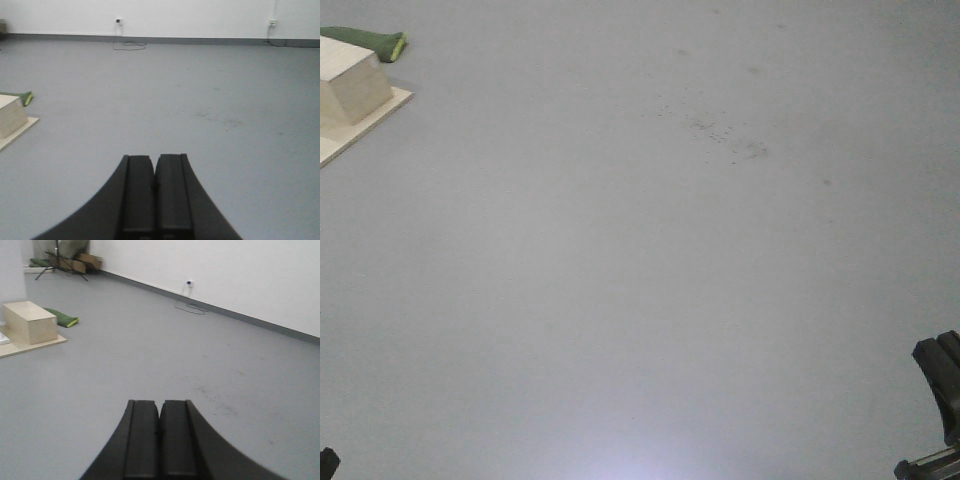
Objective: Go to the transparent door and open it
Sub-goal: 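Drive the base toward the white-framed glass sliding door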
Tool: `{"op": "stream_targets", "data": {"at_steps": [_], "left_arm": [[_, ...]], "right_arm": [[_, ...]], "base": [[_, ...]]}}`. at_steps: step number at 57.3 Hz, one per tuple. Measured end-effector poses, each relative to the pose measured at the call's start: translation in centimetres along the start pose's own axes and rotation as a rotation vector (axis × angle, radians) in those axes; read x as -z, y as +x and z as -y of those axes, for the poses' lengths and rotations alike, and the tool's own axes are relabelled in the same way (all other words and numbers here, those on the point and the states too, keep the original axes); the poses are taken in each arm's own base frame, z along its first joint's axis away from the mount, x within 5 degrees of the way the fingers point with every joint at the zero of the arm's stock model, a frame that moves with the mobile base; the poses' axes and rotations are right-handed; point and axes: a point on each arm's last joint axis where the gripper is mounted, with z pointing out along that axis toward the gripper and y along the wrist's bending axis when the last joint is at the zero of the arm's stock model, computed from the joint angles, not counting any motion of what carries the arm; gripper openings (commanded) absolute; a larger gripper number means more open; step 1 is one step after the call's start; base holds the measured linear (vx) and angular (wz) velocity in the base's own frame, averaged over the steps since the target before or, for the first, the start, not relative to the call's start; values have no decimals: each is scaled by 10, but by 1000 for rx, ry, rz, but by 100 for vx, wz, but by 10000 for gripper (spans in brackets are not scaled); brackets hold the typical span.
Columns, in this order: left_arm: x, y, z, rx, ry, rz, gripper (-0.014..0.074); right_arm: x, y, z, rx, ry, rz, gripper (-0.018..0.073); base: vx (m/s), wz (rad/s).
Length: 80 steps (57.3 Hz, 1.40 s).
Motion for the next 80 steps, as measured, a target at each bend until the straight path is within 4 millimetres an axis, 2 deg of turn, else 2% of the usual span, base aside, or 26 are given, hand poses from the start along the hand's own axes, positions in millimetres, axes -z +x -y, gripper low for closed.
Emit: {"op": "stream_targets", "data": {"at_steps": [32, 80], "left_arm": [[0, 0, 0, 0, 0, 0, 0], [0, 0, 0, 0, 0, 0, 0]], "right_arm": [[0, 0, 0, 0, 0, 0, 0], [0, 0, 0, 0, 0, 0, 0]], "base": [[32, 47], [50, 34]]}}
